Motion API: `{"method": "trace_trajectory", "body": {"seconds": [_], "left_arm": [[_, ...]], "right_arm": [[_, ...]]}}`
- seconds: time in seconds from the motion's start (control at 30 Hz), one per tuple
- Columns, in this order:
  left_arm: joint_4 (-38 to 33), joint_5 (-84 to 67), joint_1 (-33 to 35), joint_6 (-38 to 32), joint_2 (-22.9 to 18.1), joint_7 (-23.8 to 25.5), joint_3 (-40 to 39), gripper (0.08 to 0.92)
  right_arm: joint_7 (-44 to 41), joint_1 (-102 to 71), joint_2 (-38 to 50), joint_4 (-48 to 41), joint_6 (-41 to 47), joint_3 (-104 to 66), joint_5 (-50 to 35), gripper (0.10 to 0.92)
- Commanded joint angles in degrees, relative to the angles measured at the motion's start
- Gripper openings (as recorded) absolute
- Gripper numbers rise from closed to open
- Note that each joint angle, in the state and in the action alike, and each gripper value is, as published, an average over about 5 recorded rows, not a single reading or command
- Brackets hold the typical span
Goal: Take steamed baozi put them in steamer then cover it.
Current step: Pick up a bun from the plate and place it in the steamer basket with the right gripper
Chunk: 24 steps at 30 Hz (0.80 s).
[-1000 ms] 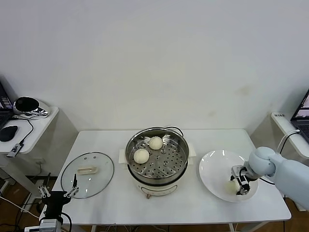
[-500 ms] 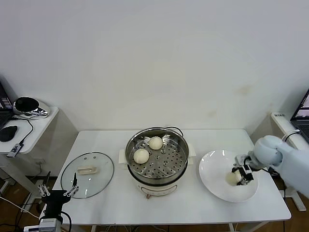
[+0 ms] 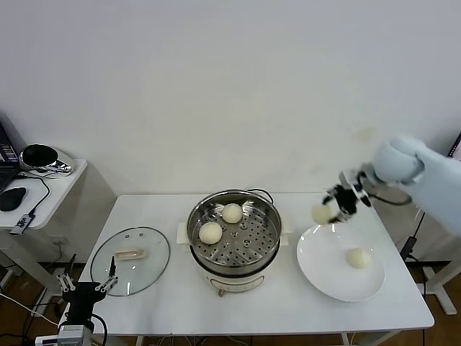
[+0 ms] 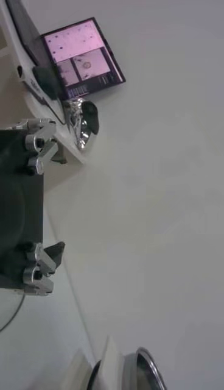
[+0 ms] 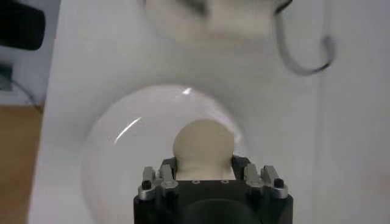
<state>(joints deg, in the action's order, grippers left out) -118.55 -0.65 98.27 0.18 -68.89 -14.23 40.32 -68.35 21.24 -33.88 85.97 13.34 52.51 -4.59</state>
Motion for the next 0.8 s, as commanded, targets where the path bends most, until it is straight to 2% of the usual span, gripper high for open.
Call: {"method": "trace_trajectory", "body": {"seconds": [0.03,0.27,0.47,0.8], "left_arm": [[0.17,-0.30,0.25,-0.23,0.04,-0.13,0.43,0.823],[0.12,-0.69,0.89,-0.76,0.01,-0.43,1.62,0.823],[-0.36,-0.76,0.81,-0.57,-0.34,-0.45,2.17,0.823],[-0.35,-1.03,1.22,-0.65,-0.65,-0.58,3.06,0.823]], "right_arm": [[1.90,18.85,-14.61,-0.14,-3.14,12.00,-11.36,0.562],[3.18,17.04,-24.32,-0.87,-9.90,16.81,-10.39,0.568],[4.89,13.35,-31.55,-2.78,-17.64,20.32,-5.25,0.577],[3.94,10.13,-35.86,-6.81,-27.09,23.32,2.26,0.577]]}}
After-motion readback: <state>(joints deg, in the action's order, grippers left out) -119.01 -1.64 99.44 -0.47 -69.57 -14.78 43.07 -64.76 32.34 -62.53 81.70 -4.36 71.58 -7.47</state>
